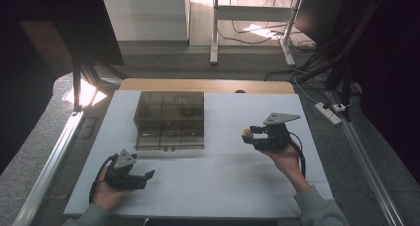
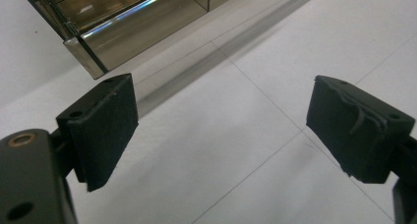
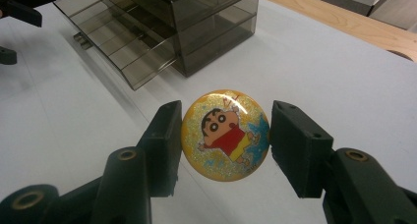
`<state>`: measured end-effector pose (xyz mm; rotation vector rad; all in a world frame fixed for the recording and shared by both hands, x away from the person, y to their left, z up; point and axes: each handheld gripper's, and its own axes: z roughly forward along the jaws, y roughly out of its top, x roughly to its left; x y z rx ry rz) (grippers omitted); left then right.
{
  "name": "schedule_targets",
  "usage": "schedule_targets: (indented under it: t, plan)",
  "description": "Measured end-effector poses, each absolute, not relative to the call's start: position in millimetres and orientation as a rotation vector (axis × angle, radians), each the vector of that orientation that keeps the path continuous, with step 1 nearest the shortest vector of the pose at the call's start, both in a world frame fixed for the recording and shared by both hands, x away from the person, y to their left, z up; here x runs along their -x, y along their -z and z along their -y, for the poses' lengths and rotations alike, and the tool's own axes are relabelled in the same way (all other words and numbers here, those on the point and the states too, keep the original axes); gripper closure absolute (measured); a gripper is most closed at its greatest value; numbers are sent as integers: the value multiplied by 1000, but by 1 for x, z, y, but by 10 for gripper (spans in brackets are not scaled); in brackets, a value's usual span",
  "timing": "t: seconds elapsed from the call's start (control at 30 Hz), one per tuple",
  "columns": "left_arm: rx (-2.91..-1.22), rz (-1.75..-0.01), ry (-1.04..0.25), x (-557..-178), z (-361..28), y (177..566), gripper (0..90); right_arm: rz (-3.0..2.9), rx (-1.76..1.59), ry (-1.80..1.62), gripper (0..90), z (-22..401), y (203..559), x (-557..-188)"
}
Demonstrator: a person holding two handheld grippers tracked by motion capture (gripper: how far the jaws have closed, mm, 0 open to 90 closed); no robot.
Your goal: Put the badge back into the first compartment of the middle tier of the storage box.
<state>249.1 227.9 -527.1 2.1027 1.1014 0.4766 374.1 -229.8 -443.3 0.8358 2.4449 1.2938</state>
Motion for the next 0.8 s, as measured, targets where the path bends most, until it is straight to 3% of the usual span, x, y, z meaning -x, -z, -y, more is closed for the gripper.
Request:
schedule_targets:
  t: [0.8]
  plan:
    - [-2105, -1101, -478, -249, -227, 527, 125, -2464, -780, -1342, 464, 209, 442, -370]
